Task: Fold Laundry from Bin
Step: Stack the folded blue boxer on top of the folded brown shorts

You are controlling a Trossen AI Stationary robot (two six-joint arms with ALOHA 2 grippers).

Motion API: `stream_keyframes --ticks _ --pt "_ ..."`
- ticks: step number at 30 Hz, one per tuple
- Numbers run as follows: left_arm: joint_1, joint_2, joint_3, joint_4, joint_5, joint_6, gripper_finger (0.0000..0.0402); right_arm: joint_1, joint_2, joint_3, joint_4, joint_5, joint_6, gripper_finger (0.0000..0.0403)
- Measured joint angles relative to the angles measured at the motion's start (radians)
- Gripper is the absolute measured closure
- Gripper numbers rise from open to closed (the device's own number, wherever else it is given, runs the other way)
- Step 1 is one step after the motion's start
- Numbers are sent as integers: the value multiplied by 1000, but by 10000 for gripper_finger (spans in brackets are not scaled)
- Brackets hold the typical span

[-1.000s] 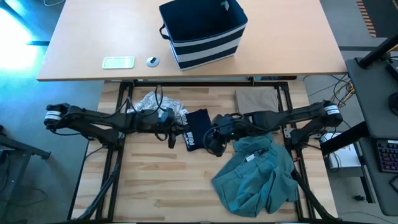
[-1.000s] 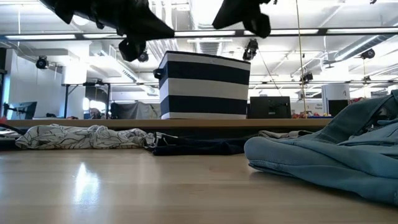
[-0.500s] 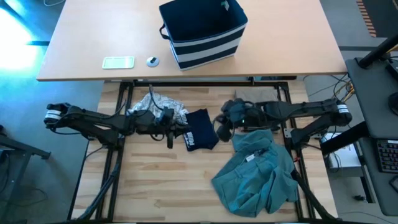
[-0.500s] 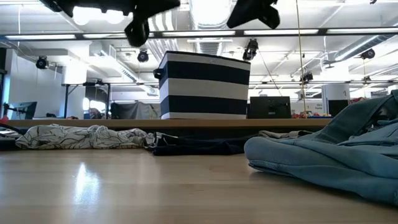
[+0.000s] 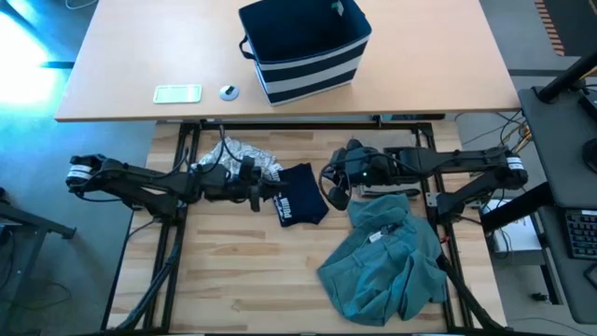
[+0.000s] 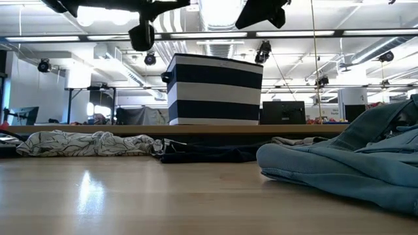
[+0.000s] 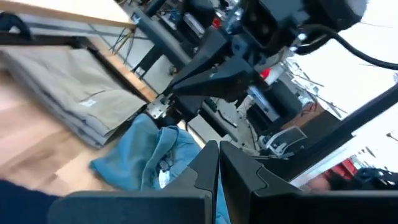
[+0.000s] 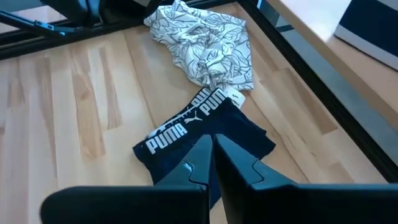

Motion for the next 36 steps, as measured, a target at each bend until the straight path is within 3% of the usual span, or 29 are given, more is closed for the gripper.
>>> stream_keyframes --ticks 10,13,25,36 --pt "1 10 0 -150 -57 -91 402 0 4 0 0 0 0 390" --pt "1 15 0 -126 -49 -168 402 0 4 0 0 0 0 390" --pt "4 12 0 29 -60 -187 402 0 4 0 0 0 1 390" --pt "2 79 0 261 -74 -108 402 0 4 0 0 0 1 390"
